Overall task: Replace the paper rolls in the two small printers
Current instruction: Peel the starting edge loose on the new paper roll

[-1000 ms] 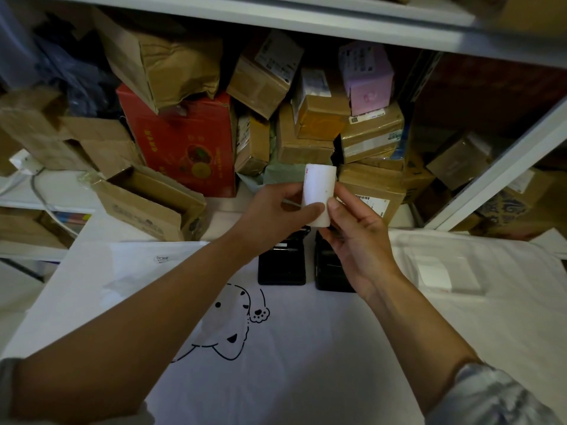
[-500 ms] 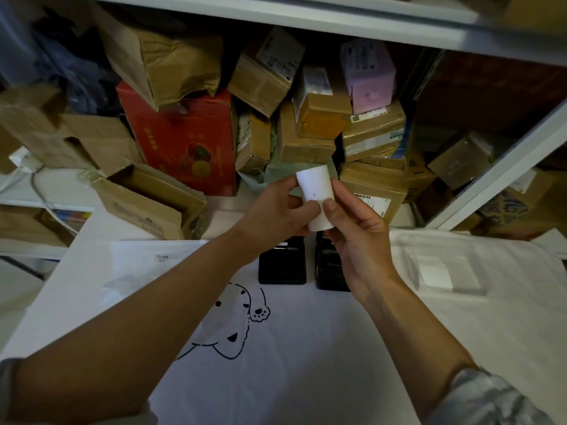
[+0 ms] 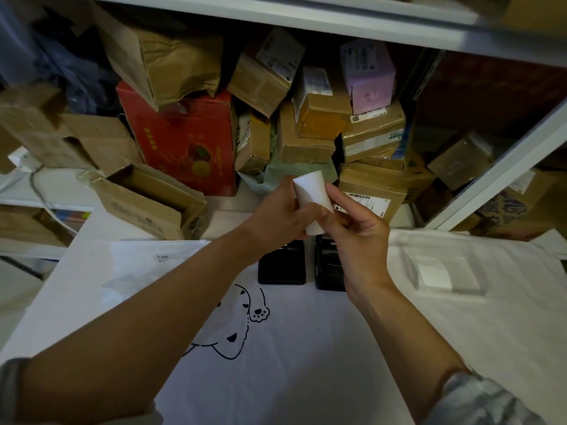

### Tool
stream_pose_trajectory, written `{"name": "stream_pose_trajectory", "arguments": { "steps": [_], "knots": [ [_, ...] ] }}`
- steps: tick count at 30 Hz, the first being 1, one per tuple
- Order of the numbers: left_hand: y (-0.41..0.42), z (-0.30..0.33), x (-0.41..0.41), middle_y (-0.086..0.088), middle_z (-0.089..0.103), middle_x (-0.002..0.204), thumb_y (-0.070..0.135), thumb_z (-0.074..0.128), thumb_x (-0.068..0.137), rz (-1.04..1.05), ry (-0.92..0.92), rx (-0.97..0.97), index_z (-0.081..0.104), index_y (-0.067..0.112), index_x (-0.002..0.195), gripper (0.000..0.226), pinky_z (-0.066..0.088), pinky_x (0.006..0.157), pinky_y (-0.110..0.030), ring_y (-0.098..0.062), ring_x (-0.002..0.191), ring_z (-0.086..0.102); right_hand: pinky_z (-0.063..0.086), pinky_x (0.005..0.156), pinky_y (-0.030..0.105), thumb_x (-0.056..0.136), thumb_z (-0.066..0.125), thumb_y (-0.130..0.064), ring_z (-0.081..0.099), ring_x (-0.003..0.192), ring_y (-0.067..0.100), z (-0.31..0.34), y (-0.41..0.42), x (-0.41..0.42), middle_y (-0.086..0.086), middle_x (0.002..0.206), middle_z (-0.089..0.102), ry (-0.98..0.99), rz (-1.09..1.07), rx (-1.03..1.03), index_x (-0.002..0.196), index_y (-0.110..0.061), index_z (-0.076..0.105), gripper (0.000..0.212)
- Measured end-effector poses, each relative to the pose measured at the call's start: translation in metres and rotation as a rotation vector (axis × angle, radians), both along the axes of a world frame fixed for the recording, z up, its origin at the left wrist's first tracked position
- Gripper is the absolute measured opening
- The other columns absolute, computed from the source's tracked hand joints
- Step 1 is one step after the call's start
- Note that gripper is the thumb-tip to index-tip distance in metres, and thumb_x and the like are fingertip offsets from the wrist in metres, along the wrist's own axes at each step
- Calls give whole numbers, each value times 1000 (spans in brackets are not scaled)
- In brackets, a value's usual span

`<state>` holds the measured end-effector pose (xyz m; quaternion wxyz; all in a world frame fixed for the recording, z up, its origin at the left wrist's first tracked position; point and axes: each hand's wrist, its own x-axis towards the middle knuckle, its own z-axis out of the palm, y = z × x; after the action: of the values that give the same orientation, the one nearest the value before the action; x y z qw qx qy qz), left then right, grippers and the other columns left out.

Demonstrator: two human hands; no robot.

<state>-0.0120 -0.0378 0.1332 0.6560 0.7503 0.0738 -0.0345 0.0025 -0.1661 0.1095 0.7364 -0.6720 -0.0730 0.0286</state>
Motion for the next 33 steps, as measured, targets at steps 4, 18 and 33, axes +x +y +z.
{"name": "stream_pose_trajectory", "arguments": {
  "steps": [4, 18, 33],
  "knots": [
    [2, 1, -2, -6, 61, 105, 0, 41, 95, -22, 7, -34, 34, 14, 132, 40, 58, 73, -27, -19, 91, 65, 56, 85, 23, 83, 67, -9, 65, 98, -3, 3, -1, 1, -27, 98, 68, 6, -4, 23, 119, -22, 64, 38],
    [9, 5, -9, -2, 66, 104, 22, 47, 97, -121, -4, -168, 47, 26, 124, 27, 59, 76, -27, -14, 94, 69, 52, 94, 26, 84, 66, -15, 61, 104, -6, 6, -4, -3, -23, 112, 64, 54, 41, 26, 129, -22, 57, 47],
    [-3, 4, -7, -10, 53, 115, 13, 45, 96, -59, -30, 50, 36, 8, 130, 36, 58, 68, -25, -16, 95, 59, 53, 88, 20, 85, 66, -8, 62, 103, -5, 3, -3, -9, -17, 115, 64, 22, 15, -34, 130, -15, 58, 47]
  ]
}}
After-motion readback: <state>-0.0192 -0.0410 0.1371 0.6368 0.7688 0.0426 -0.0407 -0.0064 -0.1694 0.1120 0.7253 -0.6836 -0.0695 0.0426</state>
